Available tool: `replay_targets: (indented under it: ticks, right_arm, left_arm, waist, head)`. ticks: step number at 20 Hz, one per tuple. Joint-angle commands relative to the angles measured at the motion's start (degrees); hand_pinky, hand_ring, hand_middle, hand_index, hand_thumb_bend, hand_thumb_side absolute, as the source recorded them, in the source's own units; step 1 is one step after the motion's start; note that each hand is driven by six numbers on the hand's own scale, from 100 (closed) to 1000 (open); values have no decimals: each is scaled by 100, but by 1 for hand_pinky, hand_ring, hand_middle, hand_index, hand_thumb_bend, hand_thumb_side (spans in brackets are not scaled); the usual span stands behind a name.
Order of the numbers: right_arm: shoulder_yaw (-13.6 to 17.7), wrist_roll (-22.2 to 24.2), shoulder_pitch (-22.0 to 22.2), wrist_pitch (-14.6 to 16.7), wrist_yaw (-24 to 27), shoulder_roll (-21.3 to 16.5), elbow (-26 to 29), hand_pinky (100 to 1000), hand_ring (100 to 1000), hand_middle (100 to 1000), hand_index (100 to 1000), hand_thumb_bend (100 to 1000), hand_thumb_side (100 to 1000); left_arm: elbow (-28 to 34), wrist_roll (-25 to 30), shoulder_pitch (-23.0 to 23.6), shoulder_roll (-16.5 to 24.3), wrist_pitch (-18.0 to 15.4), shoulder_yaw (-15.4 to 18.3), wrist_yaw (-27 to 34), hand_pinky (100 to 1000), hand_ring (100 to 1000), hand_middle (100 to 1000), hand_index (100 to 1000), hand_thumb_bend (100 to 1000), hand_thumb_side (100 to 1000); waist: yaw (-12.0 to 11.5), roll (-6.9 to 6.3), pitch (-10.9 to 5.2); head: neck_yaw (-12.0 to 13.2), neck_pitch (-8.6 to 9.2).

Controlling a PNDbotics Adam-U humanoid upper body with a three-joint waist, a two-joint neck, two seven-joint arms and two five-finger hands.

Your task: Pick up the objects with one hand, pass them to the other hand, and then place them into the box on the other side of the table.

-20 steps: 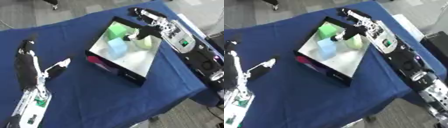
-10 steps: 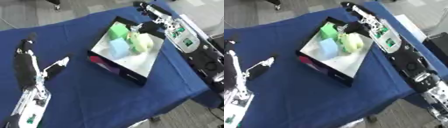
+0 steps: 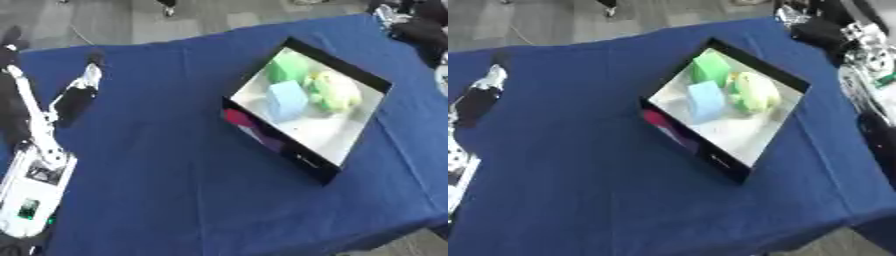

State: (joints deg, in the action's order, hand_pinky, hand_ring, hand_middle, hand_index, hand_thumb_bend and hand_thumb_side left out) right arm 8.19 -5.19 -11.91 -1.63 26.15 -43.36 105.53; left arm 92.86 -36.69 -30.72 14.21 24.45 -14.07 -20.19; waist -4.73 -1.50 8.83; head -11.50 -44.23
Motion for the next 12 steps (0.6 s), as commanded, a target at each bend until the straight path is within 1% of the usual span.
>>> replay_targets:
  ticks: [1,2,4,6,7,9,12]
  right_arm:
    - [327,-8,222,283,222,-111,310,1000,1000,985,1000,100,126]
    - [378,4,314,328,229,-83,351,1000,1000,1000,1000,100,140]
    - [496,12,536,460,243,45,413,1000,1000,1000,1000,100,177]
    - [581,41,658,620,299,165,432,1000,1000,1000,1000,100,222]
    - [630,67,711,728,312,222,437,1000,1000,1000,1000,100,225]
    - [712,131,822,948,281,334,435,1000,1000,1000,1000,100,250]
    - [812,238,990,1142,164,557,402,1000,1000,1000,1000,100,264]
  left_arm:
    - [428,-170,35,398,-235,367,1127,802,864,741,919,553,540]
    - [473,-211,69,462,-359,431,1390,799,864,742,919,549,555]
    - [533,-272,182,600,-666,622,1884,802,865,744,917,538,574]
    - [515,-301,285,674,-945,778,2296,808,867,745,914,522,579]
    - [495,-305,339,684,-1096,858,2491,810,867,748,915,520,582]
    - [451,-283,433,693,-1399,990,2783,810,868,755,920,521,585]
    - [360,-185,563,693,-1762,1155,3004,802,865,757,927,517,598]
  waist:
    - [-7,-36,-113]
    - [-4,-35,-109]
    - [21,-29,-103]
    - [34,-33,-99]
    - [35,-38,-99]
    - [40,-46,-97]
    - [55,-51,-86]
  head:
    - [165,11]
    - [196,11]
    - [313,11]
    - [388,11]
    - [413,11]
    - [446,11]
    - [475,11]
